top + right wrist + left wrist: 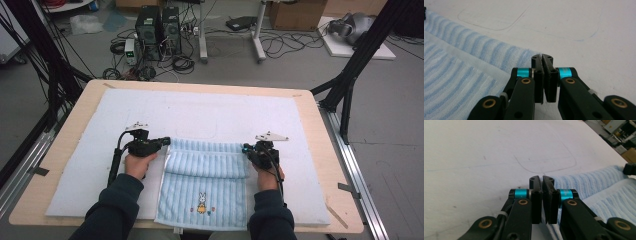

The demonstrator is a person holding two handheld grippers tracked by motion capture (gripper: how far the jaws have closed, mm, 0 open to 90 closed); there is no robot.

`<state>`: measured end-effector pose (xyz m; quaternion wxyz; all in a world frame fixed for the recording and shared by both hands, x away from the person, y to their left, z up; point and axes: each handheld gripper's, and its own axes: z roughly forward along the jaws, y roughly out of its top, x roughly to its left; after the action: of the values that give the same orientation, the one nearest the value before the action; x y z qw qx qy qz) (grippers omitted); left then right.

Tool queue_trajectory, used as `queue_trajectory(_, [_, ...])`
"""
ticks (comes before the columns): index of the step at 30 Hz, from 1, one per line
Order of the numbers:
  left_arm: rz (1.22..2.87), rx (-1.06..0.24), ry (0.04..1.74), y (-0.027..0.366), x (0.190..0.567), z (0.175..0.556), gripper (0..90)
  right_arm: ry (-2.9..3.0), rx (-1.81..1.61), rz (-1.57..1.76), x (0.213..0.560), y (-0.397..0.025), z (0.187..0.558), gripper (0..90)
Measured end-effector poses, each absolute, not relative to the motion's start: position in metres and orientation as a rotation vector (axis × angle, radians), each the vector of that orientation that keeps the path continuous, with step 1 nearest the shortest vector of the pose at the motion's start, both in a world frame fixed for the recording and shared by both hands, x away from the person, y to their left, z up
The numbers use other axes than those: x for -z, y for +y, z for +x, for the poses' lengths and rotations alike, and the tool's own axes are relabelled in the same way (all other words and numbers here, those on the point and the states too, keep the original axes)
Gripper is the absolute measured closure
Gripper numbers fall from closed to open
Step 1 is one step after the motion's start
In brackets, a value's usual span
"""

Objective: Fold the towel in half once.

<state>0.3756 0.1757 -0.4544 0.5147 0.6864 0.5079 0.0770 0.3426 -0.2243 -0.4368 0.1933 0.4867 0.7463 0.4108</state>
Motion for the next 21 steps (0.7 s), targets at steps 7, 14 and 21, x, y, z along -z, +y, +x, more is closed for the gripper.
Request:
queue_trajectory(7, [1.671, -0.216, 1.2, 0.182, 0.451, 0.373, 68.8, 2.098, -1.153, 1.368, 0.437, -0.223, 0.343, 85.8])
queue_trajectory(14, [1.753, -0.241, 1.183, 0.171, 0.453, 0.37, 62.5, 2.115, -1.152, 1.349, 0.436, -0.222, 0.341, 82.9])
queue_trajectory(21, [1.769, -0.268, 1.157, 0.169, 0.452, 0.369, 80.9, 2.119, -1.157, 1.354, 0.436, -0.222, 0.341, 82.4])
